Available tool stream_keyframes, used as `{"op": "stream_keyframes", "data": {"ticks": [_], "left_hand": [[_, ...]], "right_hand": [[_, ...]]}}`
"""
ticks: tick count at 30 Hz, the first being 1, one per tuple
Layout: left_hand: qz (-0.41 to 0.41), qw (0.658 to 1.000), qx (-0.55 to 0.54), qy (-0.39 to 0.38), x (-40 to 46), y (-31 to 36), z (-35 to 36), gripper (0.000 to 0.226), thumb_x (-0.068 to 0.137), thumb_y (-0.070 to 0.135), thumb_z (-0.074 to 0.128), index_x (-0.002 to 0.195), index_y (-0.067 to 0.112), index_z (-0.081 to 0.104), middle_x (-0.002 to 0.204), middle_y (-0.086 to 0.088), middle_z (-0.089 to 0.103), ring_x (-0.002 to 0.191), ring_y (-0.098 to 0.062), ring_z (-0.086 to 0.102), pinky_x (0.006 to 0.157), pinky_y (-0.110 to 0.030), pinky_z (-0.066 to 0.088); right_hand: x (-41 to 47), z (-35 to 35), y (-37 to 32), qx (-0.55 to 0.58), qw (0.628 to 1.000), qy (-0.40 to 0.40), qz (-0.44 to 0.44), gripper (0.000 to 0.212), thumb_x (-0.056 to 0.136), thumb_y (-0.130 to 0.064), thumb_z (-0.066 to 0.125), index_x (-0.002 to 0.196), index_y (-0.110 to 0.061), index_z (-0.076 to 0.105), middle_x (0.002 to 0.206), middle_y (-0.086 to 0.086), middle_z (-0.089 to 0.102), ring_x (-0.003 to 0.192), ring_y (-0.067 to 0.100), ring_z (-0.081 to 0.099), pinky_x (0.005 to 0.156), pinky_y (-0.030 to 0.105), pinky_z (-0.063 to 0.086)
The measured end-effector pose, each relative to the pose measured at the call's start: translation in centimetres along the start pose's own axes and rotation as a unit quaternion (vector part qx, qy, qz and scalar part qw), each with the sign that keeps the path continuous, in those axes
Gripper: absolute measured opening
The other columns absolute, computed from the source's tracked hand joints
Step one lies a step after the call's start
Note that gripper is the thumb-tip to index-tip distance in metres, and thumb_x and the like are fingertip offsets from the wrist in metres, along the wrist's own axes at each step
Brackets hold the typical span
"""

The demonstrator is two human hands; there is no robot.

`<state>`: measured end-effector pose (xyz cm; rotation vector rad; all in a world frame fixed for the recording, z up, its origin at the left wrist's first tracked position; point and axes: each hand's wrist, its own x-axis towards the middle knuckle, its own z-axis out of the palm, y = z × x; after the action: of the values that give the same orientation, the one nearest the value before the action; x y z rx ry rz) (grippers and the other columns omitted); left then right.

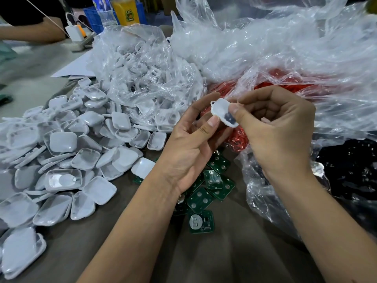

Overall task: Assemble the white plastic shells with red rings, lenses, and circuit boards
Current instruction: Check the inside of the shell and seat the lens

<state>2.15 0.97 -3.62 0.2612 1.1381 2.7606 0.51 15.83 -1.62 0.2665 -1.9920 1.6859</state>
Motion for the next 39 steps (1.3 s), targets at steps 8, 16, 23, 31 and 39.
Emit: {"op": "stream_keyframes", "data": {"ticks": [8, 16, 23, 31, 39], "left_hand": [[-0.003, 1.0, 0.009, 0.001, -0.2, 0.2, 0.2, 0.037, 0.094, 0.0, 0.059, 0.128, 0.015, 0.063, 0.126, -0.01, 0.072, 0.119, -0.02, 0.067, 0.104, -0.036, 0.054], [-0.028, 0.996, -0.076, 0.029, 0.1, 0.5, 0.0, 0.037, 0.095, 0.006, 0.059, 0.131, 0.011, 0.063, 0.136, -0.02, 0.065, 0.12, -0.031, 0.067, 0.097, -0.04, 0.059], [-0.037, 0.99, -0.13, 0.034, 0.2, 0.8, 0.0, 0.037, 0.094, 0.006, 0.058, 0.131, 0.004, 0.061, 0.121, -0.02, 0.072, 0.103, -0.033, 0.074, 0.084, -0.037, 0.063], [-0.039, 0.994, -0.096, 0.044, 0.0, 0.7, 0.1, 0.037, 0.097, 0.008, 0.056, 0.134, 0.004, 0.061, 0.122, -0.02, 0.07, 0.104, -0.027, 0.073, 0.089, -0.035, 0.062], [-0.039, 0.995, -0.078, 0.047, 0.0, 0.7, 0.1, 0.038, 0.098, 0.009, 0.055, 0.136, 0.006, 0.06, 0.121, -0.018, 0.071, 0.105, -0.027, 0.073, 0.086, -0.034, 0.062]], "right_hand": [[0.3, -0.3, 0.2, -0.021, 0.999, -0.015, 0.018, 0.018, 0.078, -0.019, 0.09, 0.088, -0.025, 0.077, 0.079, 0.0, 0.072, 0.068, 0.028, 0.063, 0.057, 0.042, 0.056], [0.2, -0.7, -0.4, -0.049, 0.998, -0.013, -0.026, 0.019, 0.104, -0.028, 0.063, 0.093, -0.026, 0.078, 0.076, -0.013, 0.063, 0.067, 0.002, 0.053, 0.063, 0.02, 0.038], [-0.3, -0.5, -0.9, -0.131, 0.985, -0.057, -0.1, 0.026, 0.104, -0.025, 0.062, 0.099, -0.009, 0.081, 0.091, 0.005, 0.065, 0.085, 0.018, 0.062, 0.072, 0.031, 0.05], [-0.3, -0.5, -0.6, -0.181, 0.969, -0.068, -0.151, 0.025, 0.103, -0.023, 0.065, 0.094, -0.007, 0.082, 0.092, 0.007, 0.065, 0.083, 0.021, 0.063, 0.067, 0.032, 0.05], [-0.4, -0.4, -0.7, -0.188, 0.966, -0.096, -0.147, 0.026, 0.104, -0.025, 0.062, 0.104, -0.007, 0.081, 0.101, 0.008, 0.063, 0.093, 0.025, 0.063, 0.075, 0.042, 0.054]]}}
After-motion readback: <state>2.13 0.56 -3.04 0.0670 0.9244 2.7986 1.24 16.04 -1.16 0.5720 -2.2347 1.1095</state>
